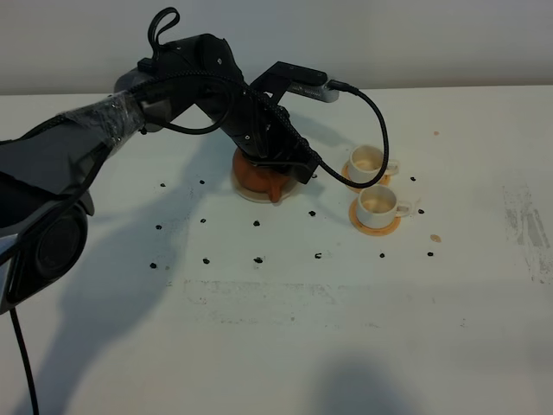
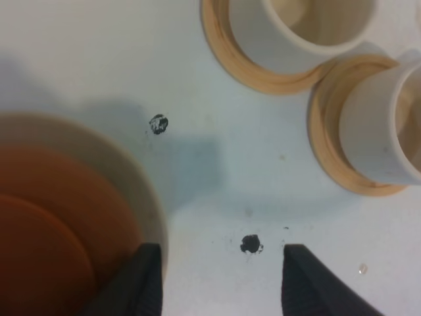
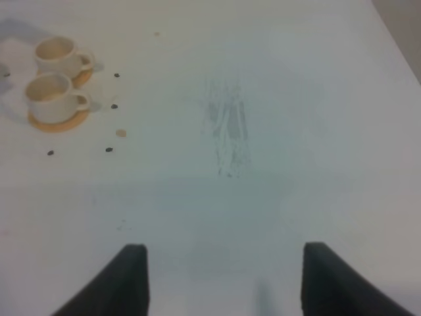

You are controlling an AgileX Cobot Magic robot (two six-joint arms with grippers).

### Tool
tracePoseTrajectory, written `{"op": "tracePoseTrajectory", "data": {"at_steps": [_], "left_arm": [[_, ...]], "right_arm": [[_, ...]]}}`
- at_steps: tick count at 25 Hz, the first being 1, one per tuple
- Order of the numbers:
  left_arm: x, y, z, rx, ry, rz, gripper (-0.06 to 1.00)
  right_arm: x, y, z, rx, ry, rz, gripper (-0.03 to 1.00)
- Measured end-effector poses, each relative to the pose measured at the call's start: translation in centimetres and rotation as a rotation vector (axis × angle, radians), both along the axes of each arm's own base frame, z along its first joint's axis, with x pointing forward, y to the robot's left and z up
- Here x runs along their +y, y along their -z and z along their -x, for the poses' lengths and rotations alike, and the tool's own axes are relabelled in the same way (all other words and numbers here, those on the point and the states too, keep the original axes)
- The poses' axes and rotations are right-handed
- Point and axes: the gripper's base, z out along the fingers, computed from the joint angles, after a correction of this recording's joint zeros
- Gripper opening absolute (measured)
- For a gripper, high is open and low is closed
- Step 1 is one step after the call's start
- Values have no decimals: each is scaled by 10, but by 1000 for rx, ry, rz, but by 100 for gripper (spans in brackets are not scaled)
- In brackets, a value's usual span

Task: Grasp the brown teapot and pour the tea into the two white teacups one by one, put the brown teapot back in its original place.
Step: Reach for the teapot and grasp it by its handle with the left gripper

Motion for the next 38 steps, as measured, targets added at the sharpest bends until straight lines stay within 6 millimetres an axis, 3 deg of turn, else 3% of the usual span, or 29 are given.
{"op": "tracePoseTrajectory", "data": {"at_steps": [38], "left_arm": [[13, -3, 6, 1, 228, -81, 41]], "right_arm": [[0, 0, 0, 0, 0, 0, 49]]}}
